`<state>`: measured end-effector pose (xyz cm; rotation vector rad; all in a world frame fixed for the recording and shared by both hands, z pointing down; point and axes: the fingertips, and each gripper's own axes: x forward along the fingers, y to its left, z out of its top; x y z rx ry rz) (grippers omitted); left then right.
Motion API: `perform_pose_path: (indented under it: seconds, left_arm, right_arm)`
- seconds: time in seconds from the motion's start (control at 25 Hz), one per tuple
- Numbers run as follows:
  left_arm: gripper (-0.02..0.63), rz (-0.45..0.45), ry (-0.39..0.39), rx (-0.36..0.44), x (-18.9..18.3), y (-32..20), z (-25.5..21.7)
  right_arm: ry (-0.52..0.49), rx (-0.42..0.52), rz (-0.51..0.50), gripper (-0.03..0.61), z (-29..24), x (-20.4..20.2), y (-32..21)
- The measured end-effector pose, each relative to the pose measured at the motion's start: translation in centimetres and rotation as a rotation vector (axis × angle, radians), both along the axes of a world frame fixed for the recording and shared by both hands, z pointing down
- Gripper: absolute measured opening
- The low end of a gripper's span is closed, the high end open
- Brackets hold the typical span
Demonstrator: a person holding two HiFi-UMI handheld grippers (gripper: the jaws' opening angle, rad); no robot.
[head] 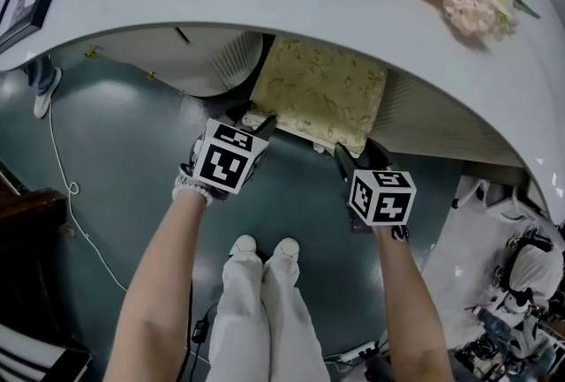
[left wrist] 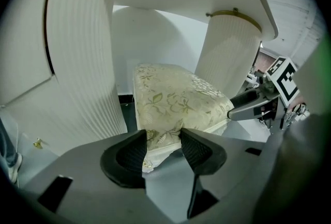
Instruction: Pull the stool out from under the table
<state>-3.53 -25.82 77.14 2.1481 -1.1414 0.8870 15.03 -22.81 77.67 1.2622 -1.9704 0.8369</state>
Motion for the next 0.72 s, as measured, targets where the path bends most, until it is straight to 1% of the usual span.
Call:
perform_pose_path:
  seconds: [0.36, 0.72]
  left_arm:
    - [0.224, -0.002, -0.015, -0.028, -0.4, 3.8, 0.0]
    - [0.221, 0.004, -0.031, -0.071, -1.0, 9.4, -0.1]
  right_arm:
    - [0.005, -0.025, -0.005, 0.278, 0.0, -0.4, 3.7]
    - [0.011, -0.074, -0.015, 0.276, -0.2, -0.9, 9.2]
